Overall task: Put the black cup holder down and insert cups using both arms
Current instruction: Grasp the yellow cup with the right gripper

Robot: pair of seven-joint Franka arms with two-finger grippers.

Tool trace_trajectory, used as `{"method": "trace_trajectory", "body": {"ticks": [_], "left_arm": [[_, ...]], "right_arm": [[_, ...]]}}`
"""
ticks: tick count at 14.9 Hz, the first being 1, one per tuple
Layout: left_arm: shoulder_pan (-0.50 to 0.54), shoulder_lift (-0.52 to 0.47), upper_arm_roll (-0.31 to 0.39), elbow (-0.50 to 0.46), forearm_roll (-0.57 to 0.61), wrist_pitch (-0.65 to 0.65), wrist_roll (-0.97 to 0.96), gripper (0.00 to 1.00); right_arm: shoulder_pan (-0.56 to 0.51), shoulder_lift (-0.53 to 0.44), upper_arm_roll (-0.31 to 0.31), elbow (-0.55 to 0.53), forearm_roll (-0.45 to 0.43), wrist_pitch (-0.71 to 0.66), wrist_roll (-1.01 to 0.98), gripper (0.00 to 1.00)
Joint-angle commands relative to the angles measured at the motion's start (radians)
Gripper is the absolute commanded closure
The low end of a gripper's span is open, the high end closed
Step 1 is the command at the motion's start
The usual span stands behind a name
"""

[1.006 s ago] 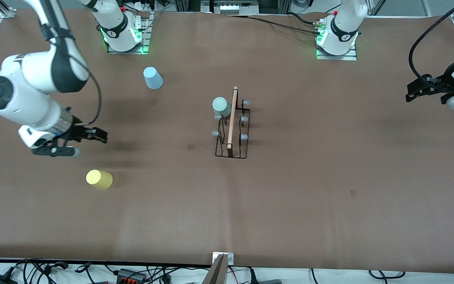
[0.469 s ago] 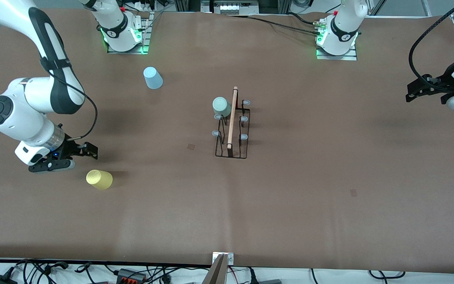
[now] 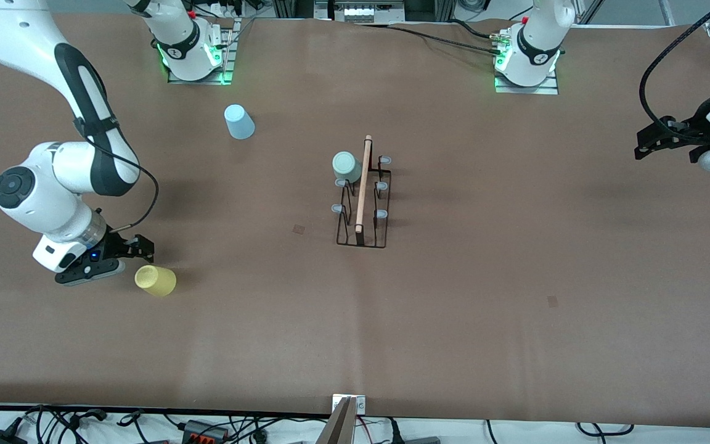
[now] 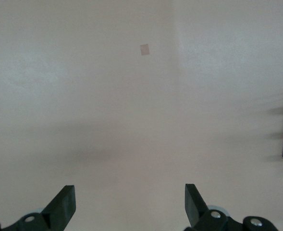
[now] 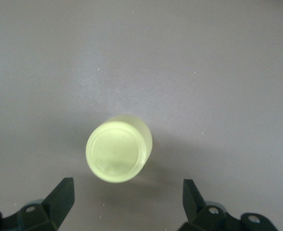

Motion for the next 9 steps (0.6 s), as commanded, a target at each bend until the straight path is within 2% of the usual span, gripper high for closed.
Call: {"method": "trace_trajectory", "body": {"ticks": [1, 9], "left_arm": [[0.003, 0.013, 0.003, 0.046, -0.016, -0.024, 0.011, 0.00], [0.003, 0.028, 0.004, 0.069, -0.016, -0.041, 0.012, 0.00]], "right_arm": [[0.001, 0.049, 0.003, 0.030, -0.010, 0.054, -0.022, 0.00], [0.015, 0.090, 0.003, 0.071, 0.003, 0.059, -0.020, 0.00]]}}
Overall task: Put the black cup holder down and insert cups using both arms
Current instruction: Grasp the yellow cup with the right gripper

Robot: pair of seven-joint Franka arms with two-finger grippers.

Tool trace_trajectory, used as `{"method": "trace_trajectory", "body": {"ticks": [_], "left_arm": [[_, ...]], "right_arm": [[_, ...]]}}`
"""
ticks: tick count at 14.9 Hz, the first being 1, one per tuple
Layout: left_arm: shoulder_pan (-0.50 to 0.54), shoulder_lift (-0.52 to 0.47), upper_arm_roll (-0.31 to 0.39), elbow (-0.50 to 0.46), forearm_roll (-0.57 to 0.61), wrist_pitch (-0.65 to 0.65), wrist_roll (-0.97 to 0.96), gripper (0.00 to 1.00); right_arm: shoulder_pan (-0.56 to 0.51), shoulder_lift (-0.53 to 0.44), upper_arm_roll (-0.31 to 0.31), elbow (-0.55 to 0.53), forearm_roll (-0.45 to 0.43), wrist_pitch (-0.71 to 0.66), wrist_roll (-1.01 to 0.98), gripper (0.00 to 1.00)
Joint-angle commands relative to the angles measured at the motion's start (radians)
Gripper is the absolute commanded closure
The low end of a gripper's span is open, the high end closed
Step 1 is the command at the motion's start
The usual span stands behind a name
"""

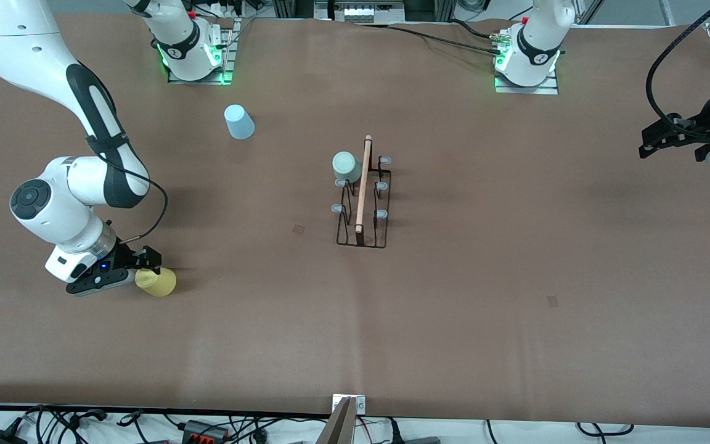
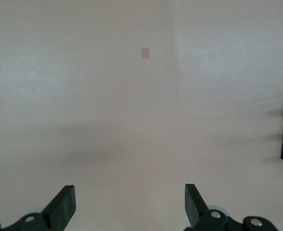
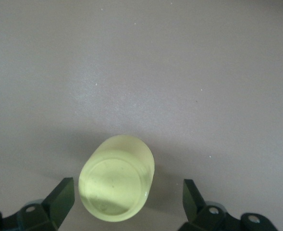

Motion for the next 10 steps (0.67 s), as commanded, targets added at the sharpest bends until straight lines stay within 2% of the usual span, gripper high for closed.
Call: {"method": "trace_trajectory", "body": {"ticks": [1, 10], "left_arm": [[0.003, 0.020, 0.004, 0.036, -0.016, -0.025, 0.012, 0.00], [0.003, 0.023, 0.004, 0.036, -0.016, -0.027, 0.012, 0.00]], "right_arm": [[0.003, 0.017, 0.001, 0.020, 0.003, 0.008, -0.014, 0.00], [0.006, 0.039, 0.001, 0.020, 0.003, 0.051, -0.015, 0.00]]}}
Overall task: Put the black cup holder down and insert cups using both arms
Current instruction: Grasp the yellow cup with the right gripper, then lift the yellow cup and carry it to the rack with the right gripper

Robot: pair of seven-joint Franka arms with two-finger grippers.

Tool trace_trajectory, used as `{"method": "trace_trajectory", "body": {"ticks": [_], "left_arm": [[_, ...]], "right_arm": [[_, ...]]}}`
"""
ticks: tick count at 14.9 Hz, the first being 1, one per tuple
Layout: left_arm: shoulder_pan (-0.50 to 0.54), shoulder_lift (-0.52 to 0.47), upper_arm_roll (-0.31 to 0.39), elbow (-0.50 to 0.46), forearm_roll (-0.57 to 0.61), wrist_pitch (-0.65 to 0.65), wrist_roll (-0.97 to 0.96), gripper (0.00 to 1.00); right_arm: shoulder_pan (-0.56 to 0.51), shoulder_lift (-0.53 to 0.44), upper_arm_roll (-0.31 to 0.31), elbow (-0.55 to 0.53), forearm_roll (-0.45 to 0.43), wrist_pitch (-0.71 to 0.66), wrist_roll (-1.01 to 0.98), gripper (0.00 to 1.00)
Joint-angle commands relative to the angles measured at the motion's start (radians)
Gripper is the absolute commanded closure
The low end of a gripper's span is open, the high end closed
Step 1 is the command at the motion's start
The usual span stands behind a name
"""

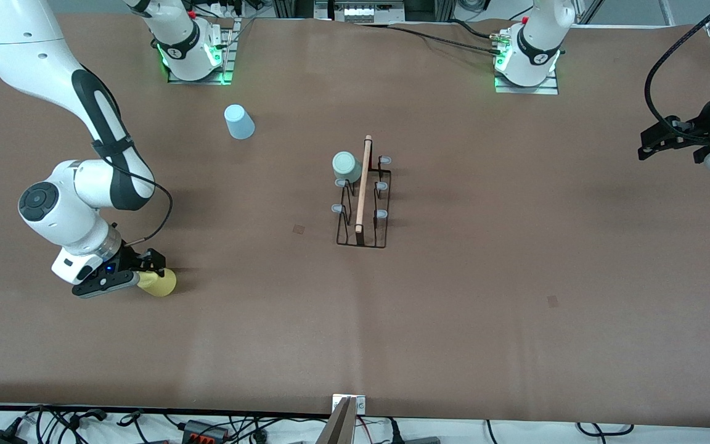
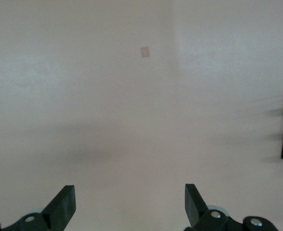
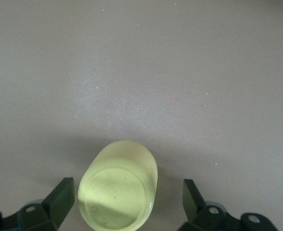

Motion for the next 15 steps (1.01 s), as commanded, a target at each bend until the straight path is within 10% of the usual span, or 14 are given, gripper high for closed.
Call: {"method": "trace_trajectory", "body": {"ticks": [1, 6, 12, 15], "left_arm": [[0.003, 0.018, 0.004, 0.034, -0.016, -0.025, 0.012, 0.00], [0.003, 0.018, 0.004, 0.034, -0.016, -0.025, 0.012, 0.00], [0.006, 0.018, 0.005, 0.033, -0.016, -0.026, 0.012, 0.00], [0.004, 0.018, 0.005, 0.033, -0.016, -0.026, 0.012, 0.00]], "right_arm": [[0.004, 0.021, 0.000, 0.019, 0.003, 0.012, -0.014, 0.00], [0.015, 0.028, 0.001, 0.019, 0.009, 0.012, -0.012, 0.03], [0.015, 0.027, 0.001, 0.019, 0.006, 0.011, -0.015, 0.57], [0.016, 0.013, 0.001, 0.019, 0.003, 0.006, -0.015, 0.68]]}}
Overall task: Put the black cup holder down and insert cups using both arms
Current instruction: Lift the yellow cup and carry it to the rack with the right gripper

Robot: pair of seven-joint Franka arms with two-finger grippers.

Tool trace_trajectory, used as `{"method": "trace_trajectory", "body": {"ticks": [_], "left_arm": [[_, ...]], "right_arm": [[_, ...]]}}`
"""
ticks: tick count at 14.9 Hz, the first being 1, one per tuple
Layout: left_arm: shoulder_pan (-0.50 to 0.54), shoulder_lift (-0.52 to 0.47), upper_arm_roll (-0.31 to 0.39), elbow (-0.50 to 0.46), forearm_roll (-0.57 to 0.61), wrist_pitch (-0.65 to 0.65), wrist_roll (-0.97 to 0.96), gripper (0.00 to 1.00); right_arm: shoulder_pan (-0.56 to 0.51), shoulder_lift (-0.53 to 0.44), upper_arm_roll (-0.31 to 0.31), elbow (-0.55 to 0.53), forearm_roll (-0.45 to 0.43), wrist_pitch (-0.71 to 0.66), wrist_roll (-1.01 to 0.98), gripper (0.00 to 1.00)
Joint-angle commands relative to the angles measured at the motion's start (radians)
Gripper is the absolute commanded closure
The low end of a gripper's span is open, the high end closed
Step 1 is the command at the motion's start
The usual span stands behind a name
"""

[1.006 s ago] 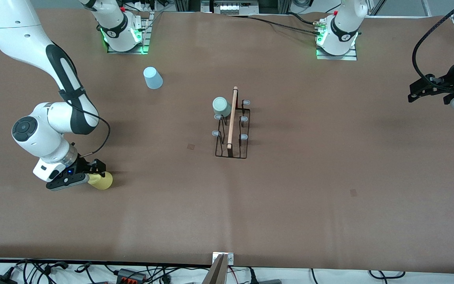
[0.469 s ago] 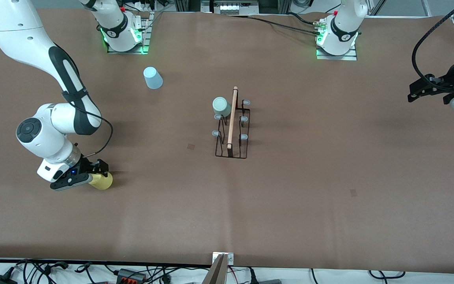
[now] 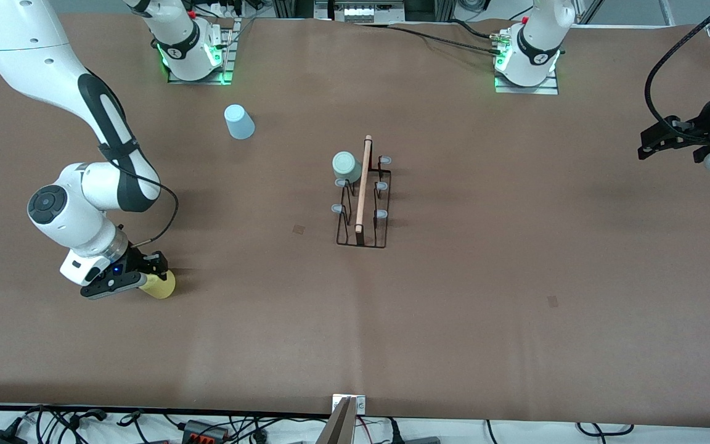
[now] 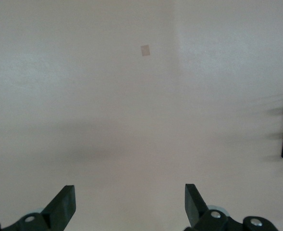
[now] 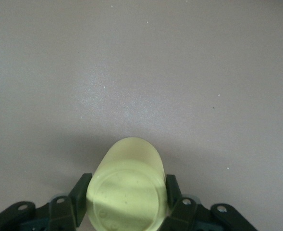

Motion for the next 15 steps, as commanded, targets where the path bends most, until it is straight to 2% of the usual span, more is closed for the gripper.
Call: {"method": "trace_trajectory", "body": {"ticks": [1, 5, 8, 11, 15], "left_arm": [[0.004, 0.017, 0.003, 0.034, -0.016, -0.022, 0.012, 0.00], [0.004, 0.017, 0.003, 0.033, -0.016, -0.022, 0.012, 0.00], [0.004, 0.017, 0.003, 0.033, -0.016, -0.022, 0.012, 0.00], [0.004, 0.017, 0.003, 0.033, -0.016, -0.022, 0.012, 0.00], [0.004, 0.017, 0.002, 0.033, -0.016, -0.022, 0.012, 0.00]], "right_arm": [[0.011, -0.026, 0.001, 0.011, 0.005, -0.005, -0.015, 0.69], [0.082, -0.149, 0.001, 0.005, 0.010, -0.181, 0.102, 0.71], [0.163, -0.235, 0.002, 0.005, 0.010, -0.305, 0.320, 0.71], [0.267, -0.281, 0.010, 0.005, 0.010, -0.385, 0.594, 0.71], [0.463, -0.299, 0.011, 0.022, -0.002, -0.394, 0.996, 0.71]]}}
